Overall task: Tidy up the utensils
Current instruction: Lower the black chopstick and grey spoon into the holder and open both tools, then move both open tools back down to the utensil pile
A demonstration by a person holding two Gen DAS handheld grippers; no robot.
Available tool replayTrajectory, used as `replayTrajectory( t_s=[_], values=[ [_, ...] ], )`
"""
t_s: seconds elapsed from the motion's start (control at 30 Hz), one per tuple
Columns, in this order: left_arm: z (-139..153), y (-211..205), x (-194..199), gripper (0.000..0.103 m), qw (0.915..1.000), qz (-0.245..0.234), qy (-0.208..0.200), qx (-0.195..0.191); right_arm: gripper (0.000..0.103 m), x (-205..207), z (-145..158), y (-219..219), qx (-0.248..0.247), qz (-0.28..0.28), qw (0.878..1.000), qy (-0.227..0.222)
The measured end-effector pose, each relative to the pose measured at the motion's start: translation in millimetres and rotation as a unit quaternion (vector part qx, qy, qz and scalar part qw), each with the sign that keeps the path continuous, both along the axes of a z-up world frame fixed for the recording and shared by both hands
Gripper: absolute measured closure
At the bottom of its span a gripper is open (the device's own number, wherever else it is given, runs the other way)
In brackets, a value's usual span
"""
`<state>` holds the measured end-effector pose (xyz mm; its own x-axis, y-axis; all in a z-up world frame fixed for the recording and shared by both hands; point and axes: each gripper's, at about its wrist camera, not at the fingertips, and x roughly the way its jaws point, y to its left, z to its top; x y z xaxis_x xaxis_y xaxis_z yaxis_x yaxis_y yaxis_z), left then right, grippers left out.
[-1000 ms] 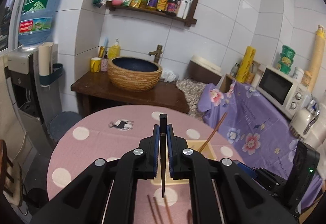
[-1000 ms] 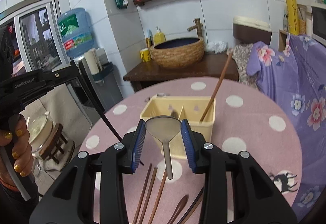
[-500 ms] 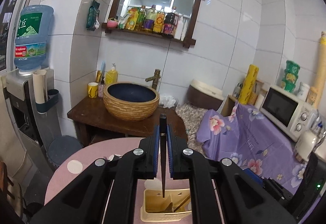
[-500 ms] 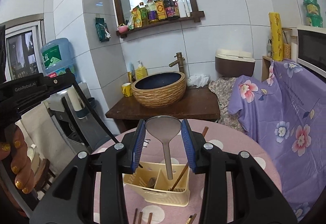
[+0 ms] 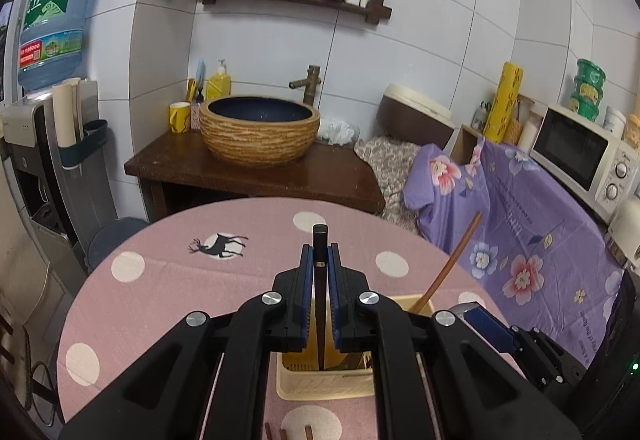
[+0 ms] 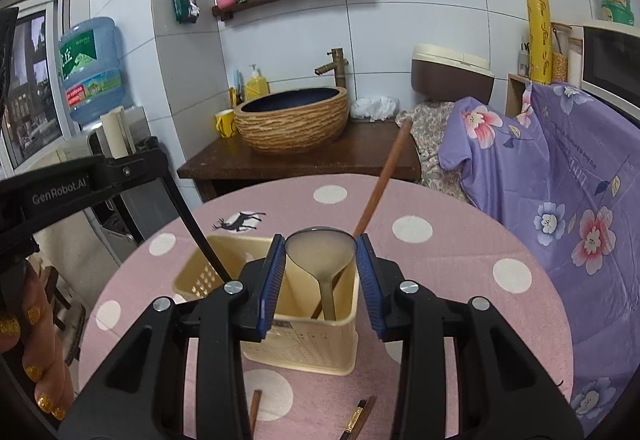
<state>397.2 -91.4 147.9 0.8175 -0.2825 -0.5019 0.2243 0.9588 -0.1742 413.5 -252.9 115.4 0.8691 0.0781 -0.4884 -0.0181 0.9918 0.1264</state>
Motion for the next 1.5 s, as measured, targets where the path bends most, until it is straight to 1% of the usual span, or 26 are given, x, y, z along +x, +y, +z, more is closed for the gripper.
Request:
replayTrajectory(
  t_s=[0.1,0.17,0.23,0.33,0.4,0.43,0.5,0.53,0.57,0.63,0.7,0.77,0.8,0.83,0.9,0.97,1.07,1.2,1.27,1.33,1.4,1.5],
  values=[
    [-10.5,-3.1,-0.1,0.095,1.0,-0.002,0.005,0.003,0.066,0.0,-10.7,1.7,-0.005,0.0,1.0,0.004],
    [-12.0,-5.5,-4.4,0.095,0.9998,0.002,-0.011,0.017,0.066,-0.5,-15.3,2.2,-0.008,0.0,1.0,0.003],
    [-11.2,-7.9,-6.2,0.095,0.9996,-0.001,-0.016,0.023,0.066,-1.5,-16.9,2.4,-0.01,-0.002,1.0,-0.002],
    [-8.8,-9.1,-7.4,0.095,0.9996,-0.004,-0.014,0.023,0.066,-1.3,-18.0,2.4,-0.007,-0.002,1.0,-0.002],
    [-5.4,-8.9,-9.7,0.095,0.9994,-0.002,-0.021,0.029,0.065,-3.3,-18.2,2.6,-0.007,-0.004,1.0,-0.004],
    [-4.5,-8.8,-11.4,0.094,0.9992,-0.002,-0.025,0.03,0.065,-4.3,-18.6,2.4,-0.007,-0.004,1.0,-0.006],
    [-2.5,-7.9,-16.4,0.091,0.9989,-0.003,-0.034,0.031,0.052,-8.1,-18.7,2.3,-0.009,-0.005,1.0,-0.014],
    [-1.2,-6.2,-20.3,0.082,0.9987,-0.002,-0.04,0.03,0.051,-10.0,-18.5,1.9,-0.011,-0.007,1.0,-0.019],
    [0.1,-3.8,-24.2,0.069,0.9986,-0.001,-0.045,0.027,0.049,-12.7,-18.3,2.0,-0.013,-0.008,1.0,-0.022],
    [2.9,4.1,-36.0,0.056,0.9981,0.005,-0.06,0.015,0.047,-20.3,-18.2,2.7,-0.015,-0.004,1.0,-0.026],
    [4.0,12.0,-48.8,0.051,0.9974,0.014,-0.071,0.007,0.044,-29.3,-18.1,2.7,-0.017,-0.006,0.999,-0.03],
    [0.7,21.6,-63.2,0.037,0.9969,0.024,-0.074,0.004,0.043,-42.7,-20.2,5.2,-0.029,-0.009,0.999,-0.032],
    [-2.6,25.5,-69.8,0.034,0.9968,0.029,-0.074,0.003,0.042,-49.2,-21.9,6.5,-0.035,-0.01,0.999,-0.031],
    [-7.5,29.4,-76.6,0.029,0.997,0.029,-0.071,0.004,0.042,-57.2,-24.7,8.5,-0.042,-0.009,0.999,-0.028],
    [-18.2,35.9,-85.9,0.025,0.9976,0.033,-0.061,0.01,0.041,-69.0,-30.6,10.9,-0.048,-0.005,0.999,-0.019],
    [-33.2,42.1,-93.5,0.021,0.9985,0.036,-0.04,0.013,0.041,-80.0,-38.5,12.3,-0.047,-0.006,0.999,-0.006],
    [-58.2,48.0,-102.9,0.02,0.9994,0.03,-0.006,0.015,0.041,-93.0,-54.3,13.7,-0.038,0.0,0.999,0.027],
    [-93.4,49.5,-113.5,0.019,0.9986,0.025,0.036,0.029,0.041,-107.2,-79.6,17.2,-0.039,-0.002,0.997,0.067],
    [-109.7,51.8,-116.6,0.02,0.9977,0.018,0.059,0.026,0.041,-111.0,-92.7,17.6,-0.039,-0.007,0.995,0.087],
    [-124.9,55.1,-118.6,0.02,0.9964,0.018,0.078,0.025,0.041,-115.2,-107.0,16.1,-0.027,-0.008,0.994,0.109],
    [-136.1,57.5,-120.2,0.02,0.9952,0.021,0.091,0.026,0.041,-118.3,-117.3,14.7,-0.021,-0.011,0.992,0.123],
    [-148.9,60.0,-123.0,0.02,0.9939,0.024,0.103,0.031,0.041,-122.2,-127.8,13.9,-0.027,-0.018,0.991,0.133]
  ],
)
